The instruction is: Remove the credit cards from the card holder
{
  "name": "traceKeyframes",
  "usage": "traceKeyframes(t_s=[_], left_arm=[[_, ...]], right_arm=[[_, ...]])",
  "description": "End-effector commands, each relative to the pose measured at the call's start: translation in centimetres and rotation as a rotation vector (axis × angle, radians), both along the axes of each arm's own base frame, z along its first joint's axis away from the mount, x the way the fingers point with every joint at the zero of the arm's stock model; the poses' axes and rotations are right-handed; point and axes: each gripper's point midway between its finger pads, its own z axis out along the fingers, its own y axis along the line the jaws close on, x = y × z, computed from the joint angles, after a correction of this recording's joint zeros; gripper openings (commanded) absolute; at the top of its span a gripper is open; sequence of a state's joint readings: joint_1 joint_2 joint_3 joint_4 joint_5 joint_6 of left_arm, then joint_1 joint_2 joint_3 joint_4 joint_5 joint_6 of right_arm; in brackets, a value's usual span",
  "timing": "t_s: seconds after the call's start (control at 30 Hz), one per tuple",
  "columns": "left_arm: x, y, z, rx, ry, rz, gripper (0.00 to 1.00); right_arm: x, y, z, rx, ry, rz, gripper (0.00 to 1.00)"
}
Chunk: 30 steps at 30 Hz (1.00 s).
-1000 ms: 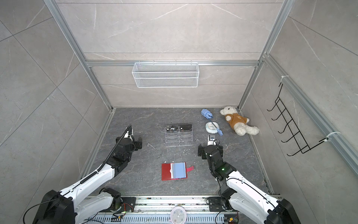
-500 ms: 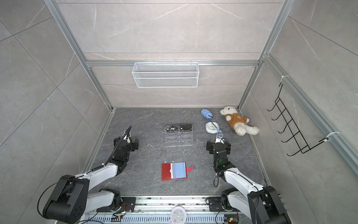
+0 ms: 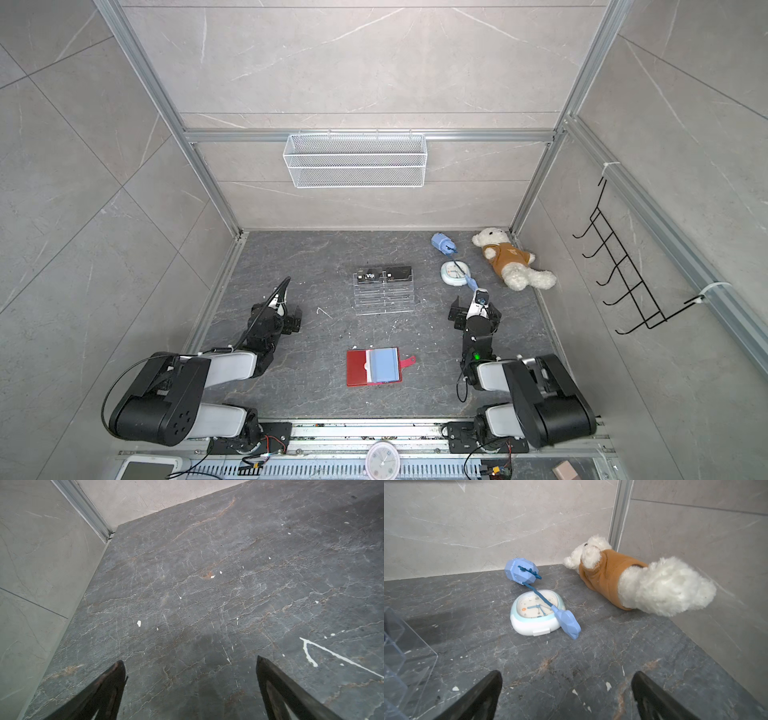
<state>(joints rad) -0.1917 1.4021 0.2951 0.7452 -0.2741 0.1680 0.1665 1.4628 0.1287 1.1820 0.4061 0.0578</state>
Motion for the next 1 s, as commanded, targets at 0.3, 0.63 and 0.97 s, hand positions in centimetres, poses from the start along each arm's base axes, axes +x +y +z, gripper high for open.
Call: traceKeyframes(t_s=[0.3, 0.63, 0.97], left_arm=[[2.1, 2.5, 1.9, -0.208, -0.088, 0.006, 1.00], [3.0, 4.0, 1.1, -0.283, -0.050, 0.031, 1.00], [3.0, 4.0, 1.1, -0.283, -0.049, 0.032, 1.00]], right_arm=[[1.8, 0.0, 1.2, 0.036, -0.068, 0.050, 1.00], [4.2, -1.0, 0.0, 0.066, 0.060, 0.025, 1.00], [4.2, -0.8, 0.1, 0.060, 0.059, 0.030, 1.00]])
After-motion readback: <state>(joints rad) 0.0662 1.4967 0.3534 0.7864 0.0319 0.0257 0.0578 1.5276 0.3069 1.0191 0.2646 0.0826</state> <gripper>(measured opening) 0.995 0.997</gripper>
